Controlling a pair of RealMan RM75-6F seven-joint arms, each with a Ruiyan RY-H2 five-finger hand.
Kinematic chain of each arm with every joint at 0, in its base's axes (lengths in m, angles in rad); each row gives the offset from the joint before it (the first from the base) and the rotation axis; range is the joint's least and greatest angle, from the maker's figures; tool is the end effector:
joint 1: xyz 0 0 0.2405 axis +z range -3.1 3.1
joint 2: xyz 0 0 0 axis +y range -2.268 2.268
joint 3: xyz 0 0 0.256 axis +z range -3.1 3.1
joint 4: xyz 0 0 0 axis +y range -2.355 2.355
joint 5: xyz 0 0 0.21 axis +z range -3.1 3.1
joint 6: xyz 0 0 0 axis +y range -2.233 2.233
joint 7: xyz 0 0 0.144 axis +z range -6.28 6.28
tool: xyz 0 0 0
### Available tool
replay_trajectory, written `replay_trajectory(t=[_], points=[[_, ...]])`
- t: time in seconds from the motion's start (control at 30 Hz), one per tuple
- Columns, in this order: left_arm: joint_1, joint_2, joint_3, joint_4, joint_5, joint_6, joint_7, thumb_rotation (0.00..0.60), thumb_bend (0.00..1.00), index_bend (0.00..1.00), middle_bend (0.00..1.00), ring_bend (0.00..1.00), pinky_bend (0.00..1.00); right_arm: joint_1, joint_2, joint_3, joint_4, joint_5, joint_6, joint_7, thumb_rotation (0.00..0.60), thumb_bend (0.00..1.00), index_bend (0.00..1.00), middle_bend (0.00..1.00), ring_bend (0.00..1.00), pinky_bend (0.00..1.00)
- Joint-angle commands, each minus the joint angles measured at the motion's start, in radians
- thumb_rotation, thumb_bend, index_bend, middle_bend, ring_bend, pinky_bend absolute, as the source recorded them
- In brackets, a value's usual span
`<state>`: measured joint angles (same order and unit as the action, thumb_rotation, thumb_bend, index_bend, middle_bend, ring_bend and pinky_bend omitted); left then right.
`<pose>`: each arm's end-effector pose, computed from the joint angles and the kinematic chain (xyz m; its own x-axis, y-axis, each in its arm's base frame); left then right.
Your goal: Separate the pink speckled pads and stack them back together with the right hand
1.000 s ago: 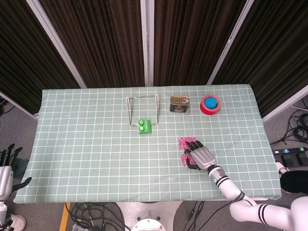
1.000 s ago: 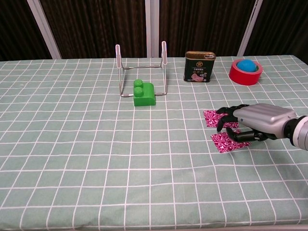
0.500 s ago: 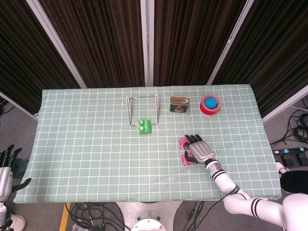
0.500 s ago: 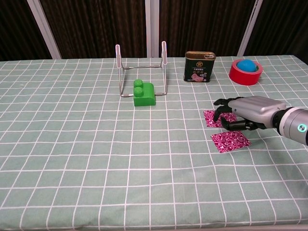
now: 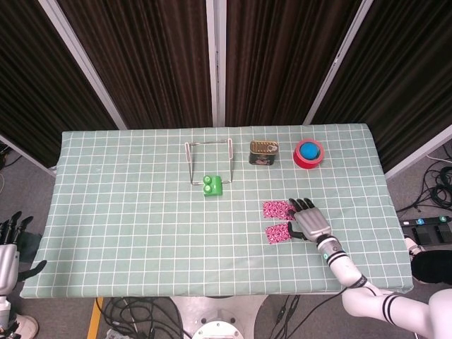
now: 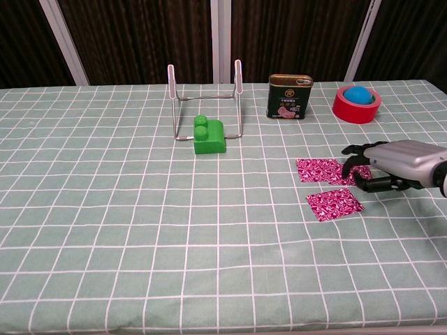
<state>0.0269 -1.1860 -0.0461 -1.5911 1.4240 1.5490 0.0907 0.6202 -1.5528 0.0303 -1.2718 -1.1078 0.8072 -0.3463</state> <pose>-0.3344 0.1432 0.1513 0.4360 0.0005 0.8999 0.8867 0.1707 -0.4297 -0.2637 -0.3131 -0.0316 0.5977 -0.4502 0.6634 -0.8008 -0.2948 0.5214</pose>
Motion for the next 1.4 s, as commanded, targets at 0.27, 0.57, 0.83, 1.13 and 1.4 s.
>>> replay_trajectory(t=[0.27, 0.57, 0.83, 1.13, 1.4], points=[[0.003, -0.003, 0.002, 0.000, -0.006, -0.003, 0.002, 0.600, 0.03, 0.18, 0.15, 0.12, 0.13, -0.032, 0.082, -0.012, -0.035, -0.012, 0.023, 0.020, 0.070, 0.60, 0.26, 0.00, 0.00, 0.00], [0.002, -0.002, 0.000, -0.006, -0.001, 0.003, 0.006, 0.600, 0.03, 0.18, 0.15, 0.12, 0.13, -0.003, 0.037, 0.013, -0.052, -0.042, 0.009, 0.043, 0.066, 0.60, 0.26, 0.00, 0.00, 0.00], [0.009, -0.003, 0.004, 0.004, -0.005, 0.002, -0.006, 0.600, 0.03, 0.18, 0.15, 0.12, 0.13, 0.020, -0.024, 0.026, 0.000, -0.009, -0.025, 0.029, 0.071, 0.60, 0.26, 0.00, 0.00, 0.00], [0.007, -0.008, 0.002, 0.013, -0.006, -0.001, -0.010, 0.600, 0.03, 0.18, 0.15, 0.12, 0.13, 0.012, -0.017, 0.016, 0.020, 0.010, -0.027, 0.018, 0.070, 0.60, 0.26, 0.00, 0.00, 0.00], [0.008, -0.008, 0.002, 0.014, -0.005, 0.000, -0.011, 0.600, 0.03, 0.18, 0.15, 0.12, 0.13, -0.016, 0.030, -0.003, 0.015, 0.010, -0.008, 0.017, 0.068, 0.60, 0.26, 0.00, 0.00, 0.00]])
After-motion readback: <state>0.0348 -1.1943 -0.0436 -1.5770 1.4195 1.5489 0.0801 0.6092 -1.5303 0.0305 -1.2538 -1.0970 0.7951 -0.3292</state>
